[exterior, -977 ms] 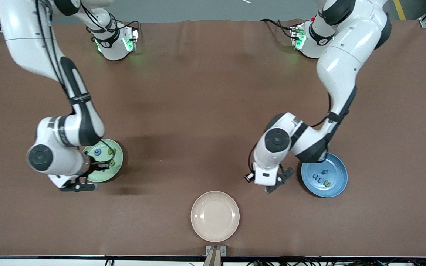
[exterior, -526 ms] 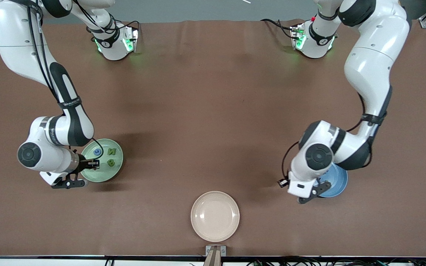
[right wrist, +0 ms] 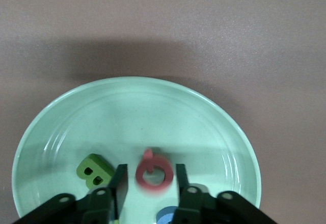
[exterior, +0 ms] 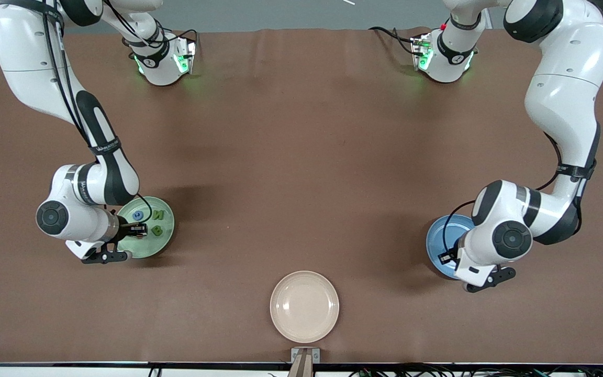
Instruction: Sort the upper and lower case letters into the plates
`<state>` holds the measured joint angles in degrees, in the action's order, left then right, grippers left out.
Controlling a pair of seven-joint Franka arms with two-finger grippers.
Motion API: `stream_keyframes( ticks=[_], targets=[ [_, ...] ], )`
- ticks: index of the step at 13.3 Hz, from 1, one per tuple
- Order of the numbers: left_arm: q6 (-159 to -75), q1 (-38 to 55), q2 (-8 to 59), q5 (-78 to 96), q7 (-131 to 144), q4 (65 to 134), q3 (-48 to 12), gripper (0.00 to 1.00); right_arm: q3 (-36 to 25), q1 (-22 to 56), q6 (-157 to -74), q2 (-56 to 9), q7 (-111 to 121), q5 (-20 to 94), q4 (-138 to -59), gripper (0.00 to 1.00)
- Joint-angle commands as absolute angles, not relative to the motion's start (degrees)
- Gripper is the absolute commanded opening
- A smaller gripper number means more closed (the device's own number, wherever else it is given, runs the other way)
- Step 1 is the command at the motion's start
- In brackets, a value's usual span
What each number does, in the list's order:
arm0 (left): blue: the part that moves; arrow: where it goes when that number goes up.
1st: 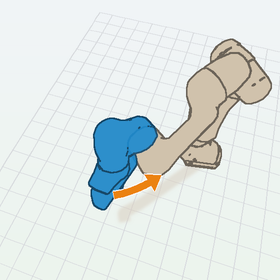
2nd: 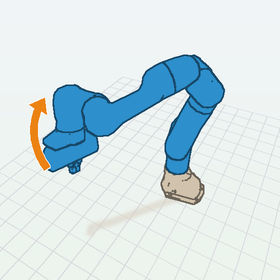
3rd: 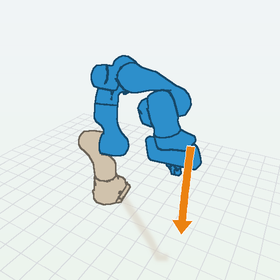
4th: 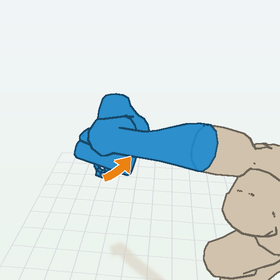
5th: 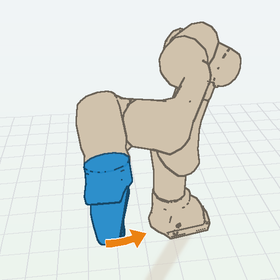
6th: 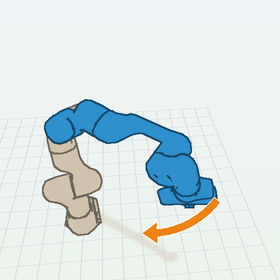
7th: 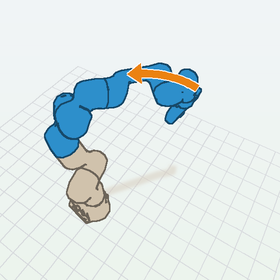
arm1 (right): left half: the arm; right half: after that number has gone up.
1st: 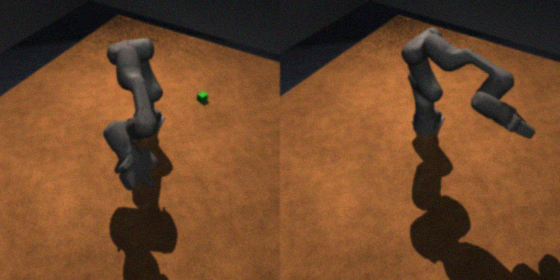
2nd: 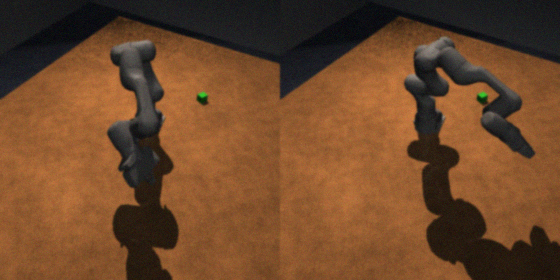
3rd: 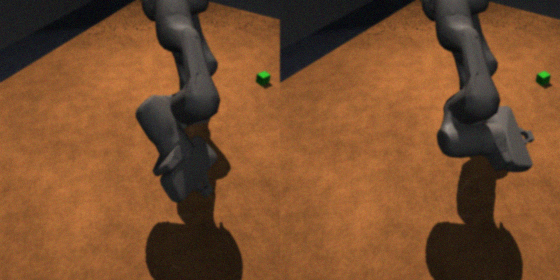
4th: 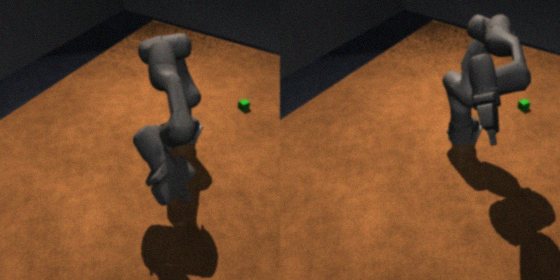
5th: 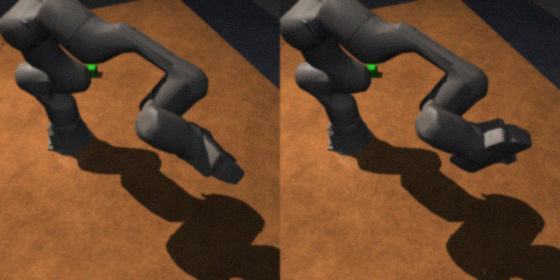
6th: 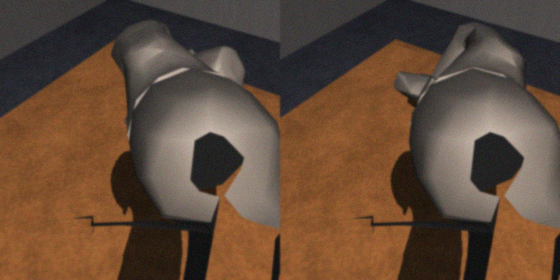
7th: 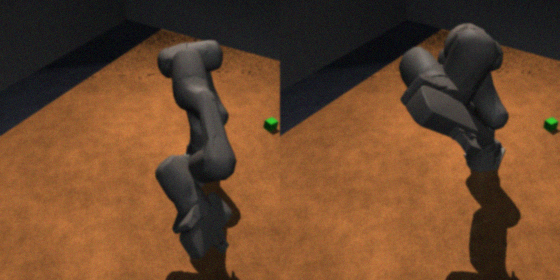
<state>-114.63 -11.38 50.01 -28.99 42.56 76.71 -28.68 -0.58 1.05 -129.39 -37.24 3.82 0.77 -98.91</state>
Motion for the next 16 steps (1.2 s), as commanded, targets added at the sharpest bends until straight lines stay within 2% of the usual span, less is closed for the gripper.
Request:
stream_keyframes(
  ticks=[1,2,4,10,13,16],
  targets=[
    [-114.26,-11.77,47.81,-28.92,40.96,78.31,-28.74,0.95,-0.09,0.70,-128.50,-35.78,3.16,0.62,-99.67,1.00],
    [-114.26,-12.30,47.20,-29.00,40.17,78.31,-28.74,1.00,-0.09,1.05,-127.71,-35.08,3.08,0.70,-99.67,1.00],
    [-114.26,-12.48,45.28,-28.92,38.50,78.40,-28.74,1.00,-0.09,1.05,-124.56,-31.40,-0.33,0.62,-99.67,1.00],
    [-113.65,-13.62,34.74,-27.86,36.48,78.40,-28.83,1.00,-0.26,0.09,-107.17,-17.77,-0.62,0.44,-97.92,1.00],
    [-108.39,-13.71,28.41,-27.77,31.23,78.31,-29.88,1.00,-0.18,-0.62,-95.93,-16.96,-0.18,0.00,-89.59,1.00],
    [-101.37,-13.62,21.90,-26.47,27.16,78.22,-31.02,1.00,-0.18,-0.53,-91.59,-16.96,-0.96,-0.09,-84.56,1.00]
  ],
)
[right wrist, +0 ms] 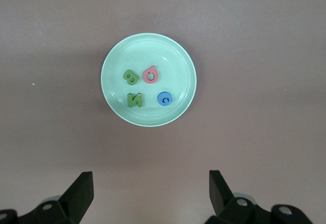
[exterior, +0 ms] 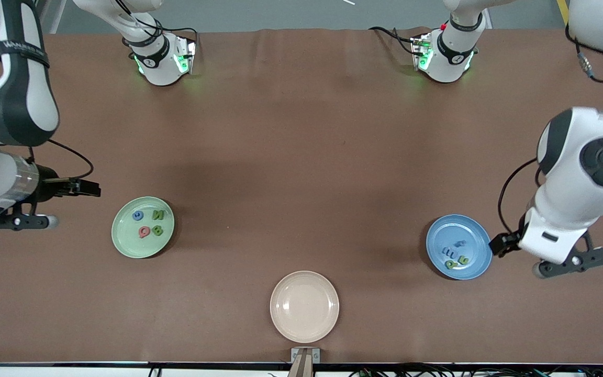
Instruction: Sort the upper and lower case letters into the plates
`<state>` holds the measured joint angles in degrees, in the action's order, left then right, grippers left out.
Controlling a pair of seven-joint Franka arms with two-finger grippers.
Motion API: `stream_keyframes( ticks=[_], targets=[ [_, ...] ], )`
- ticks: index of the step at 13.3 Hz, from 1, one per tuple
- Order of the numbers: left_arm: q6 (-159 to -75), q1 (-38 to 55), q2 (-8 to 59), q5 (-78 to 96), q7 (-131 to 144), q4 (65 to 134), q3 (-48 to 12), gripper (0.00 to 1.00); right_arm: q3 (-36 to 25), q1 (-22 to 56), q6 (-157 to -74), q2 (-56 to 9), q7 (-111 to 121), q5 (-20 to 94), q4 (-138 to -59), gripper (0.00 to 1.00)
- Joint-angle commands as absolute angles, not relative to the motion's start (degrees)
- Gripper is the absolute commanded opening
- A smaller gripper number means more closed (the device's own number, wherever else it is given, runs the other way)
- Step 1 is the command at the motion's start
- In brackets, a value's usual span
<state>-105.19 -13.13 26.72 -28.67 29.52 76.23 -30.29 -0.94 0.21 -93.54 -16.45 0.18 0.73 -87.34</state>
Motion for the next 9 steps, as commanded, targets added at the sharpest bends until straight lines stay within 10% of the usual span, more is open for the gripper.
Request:
stream_keyframes(
  ticks=[1,4,9],
  targets=[
    [-99.42,-13.71,20.14,-24.28,26.98,78.22,-31.37,1.00,-0.18,-0.53,-91.67,-17.22,-0.62,-0.35,-83.68,1.00],
    [-95.81,-13.89,15.31,-17.69,22.18,78.57,-30.68,1.00,-0.26,-0.88,-91.32,-17.58,-0.53,-0.26,-80.86,1.00],
    [-92.90,-4.14,3.62,-1.78,10.39,87.69,-11.54,1.00,0.00,-1.41,-86.42,-17.14,-0.70,0.53,-77.96,1.00]
  ],
)
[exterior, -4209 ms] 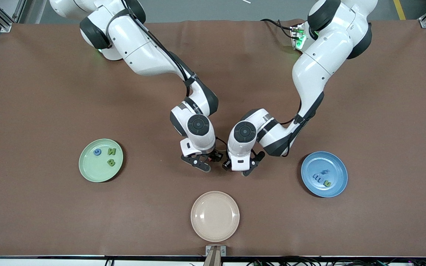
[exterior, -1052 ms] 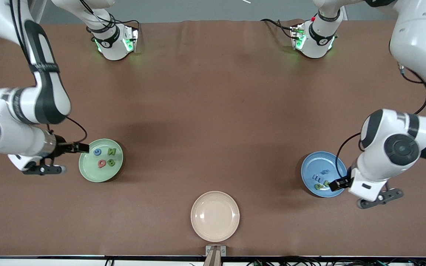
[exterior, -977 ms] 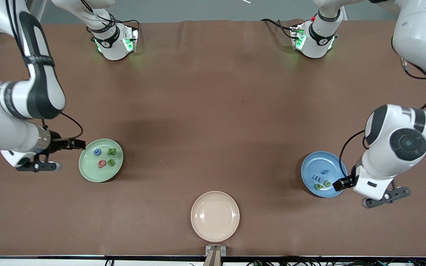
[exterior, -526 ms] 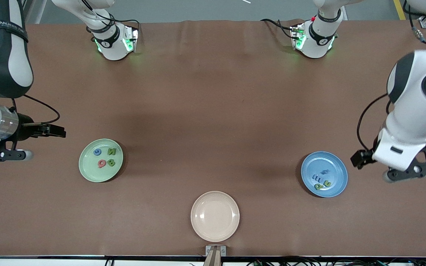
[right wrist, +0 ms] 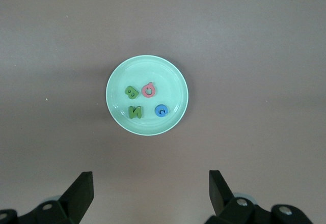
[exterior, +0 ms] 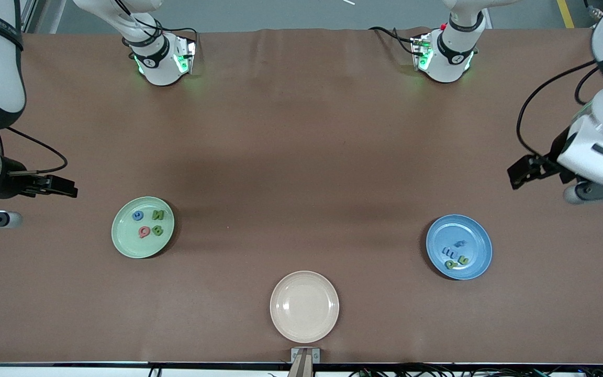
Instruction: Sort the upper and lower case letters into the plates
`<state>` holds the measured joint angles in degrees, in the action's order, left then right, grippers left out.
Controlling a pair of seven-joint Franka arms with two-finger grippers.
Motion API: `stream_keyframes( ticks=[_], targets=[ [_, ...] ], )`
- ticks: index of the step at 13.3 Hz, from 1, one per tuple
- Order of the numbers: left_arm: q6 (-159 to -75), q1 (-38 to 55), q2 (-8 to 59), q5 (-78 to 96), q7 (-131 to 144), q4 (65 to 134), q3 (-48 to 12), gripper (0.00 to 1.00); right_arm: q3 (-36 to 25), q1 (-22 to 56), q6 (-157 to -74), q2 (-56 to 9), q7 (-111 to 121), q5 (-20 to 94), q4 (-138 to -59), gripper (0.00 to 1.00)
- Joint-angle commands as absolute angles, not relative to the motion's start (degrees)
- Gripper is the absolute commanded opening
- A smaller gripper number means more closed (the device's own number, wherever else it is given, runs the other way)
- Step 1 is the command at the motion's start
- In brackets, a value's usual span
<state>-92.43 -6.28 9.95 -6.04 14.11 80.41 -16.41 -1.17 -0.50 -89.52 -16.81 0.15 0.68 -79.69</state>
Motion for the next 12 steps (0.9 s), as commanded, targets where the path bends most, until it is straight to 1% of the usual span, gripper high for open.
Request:
stream_keyframes(
  ticks=[1,2,4,8,12],
  targets=[
    [-92.81,-1.87,1.60,-1.67,10.11,90.15,-9.43,1.00,0.26,-1.41,-85.00,-17.05,-0.96,0.53,-77.96,1.00],
    [-92.90,-0.63,-0.16,-1.58,10.11,92.35,-7.93,1.00,0.35,-1.23,-84.47,-16.35,-1.14,0.79,-78.05,1.00],
    [-92.90,-0.18,-2.54,-1.14,10.02,94.73,-7.56,1.00,0.18,-1.49,-84.38,-14.95,-0.88,1.31,-79.36,1.00],
    [-91.85,0.62,-7.28,-1.05,10.02,98.96,-8.17,1.00,0.18,-1.41,-87.44,-9.07,-0.53,1.32,-87.17,1.00],
    [-89.48,0.09,-7.56,-1.06,5.11,96.78,-7.47,1.00,0.18,-1.23,-87.19,-4.32,-0.44,1.32,-89.82,1.00]
  ],
)
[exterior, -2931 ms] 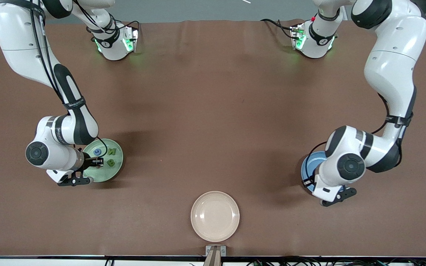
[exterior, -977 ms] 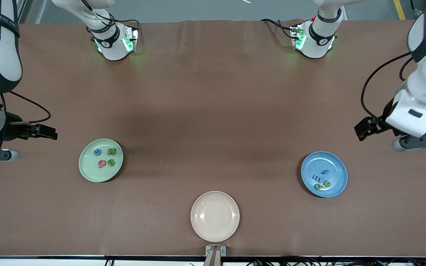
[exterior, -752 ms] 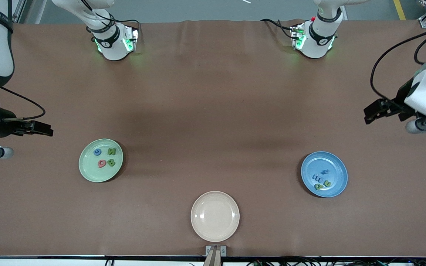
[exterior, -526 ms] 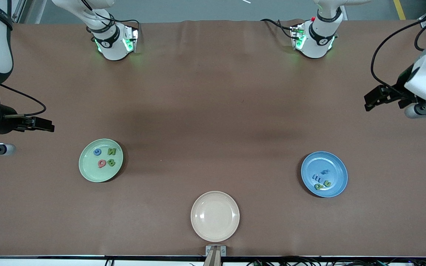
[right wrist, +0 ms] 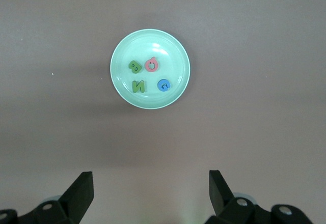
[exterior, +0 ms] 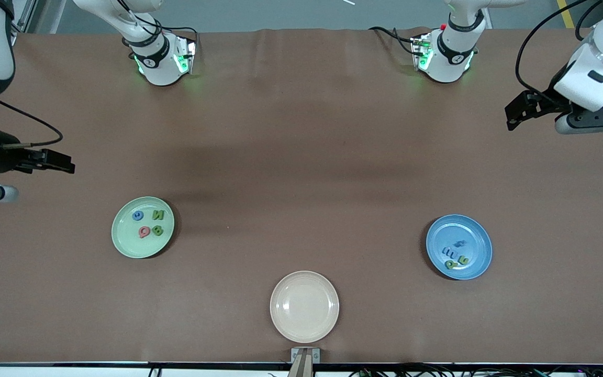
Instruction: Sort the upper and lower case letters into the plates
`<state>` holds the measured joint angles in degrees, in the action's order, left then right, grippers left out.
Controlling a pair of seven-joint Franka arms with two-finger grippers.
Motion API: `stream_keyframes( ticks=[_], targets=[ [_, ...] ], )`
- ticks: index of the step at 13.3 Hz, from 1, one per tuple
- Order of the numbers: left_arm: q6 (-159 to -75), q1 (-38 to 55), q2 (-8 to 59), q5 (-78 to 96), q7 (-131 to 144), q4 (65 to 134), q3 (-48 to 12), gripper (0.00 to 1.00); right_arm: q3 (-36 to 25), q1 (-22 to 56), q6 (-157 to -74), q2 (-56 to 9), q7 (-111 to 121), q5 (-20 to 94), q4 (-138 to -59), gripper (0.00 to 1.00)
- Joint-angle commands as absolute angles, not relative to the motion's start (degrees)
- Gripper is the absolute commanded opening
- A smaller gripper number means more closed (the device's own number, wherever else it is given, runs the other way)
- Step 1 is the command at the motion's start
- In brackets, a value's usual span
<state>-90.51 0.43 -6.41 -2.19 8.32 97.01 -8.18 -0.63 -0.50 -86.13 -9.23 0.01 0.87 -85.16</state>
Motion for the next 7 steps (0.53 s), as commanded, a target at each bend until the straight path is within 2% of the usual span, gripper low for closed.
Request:
stream_keyframes(
  ticks=[1,7],
  targets=[
    [-88.34,-0.09,-7.47,-1.14,5.18,95.98,-7.38,1.00,0.18,-1.32,-87.19,-3.18,-0.35,1.32,-90.61,1.00],
    [-88.07,-0.09,-6.77,-1.14,6.06,94.04,-7.38,1.00,0.26,-1.14,-89.64,0.43,-0.26,1.67,-94.83,1.00]
  ],
)
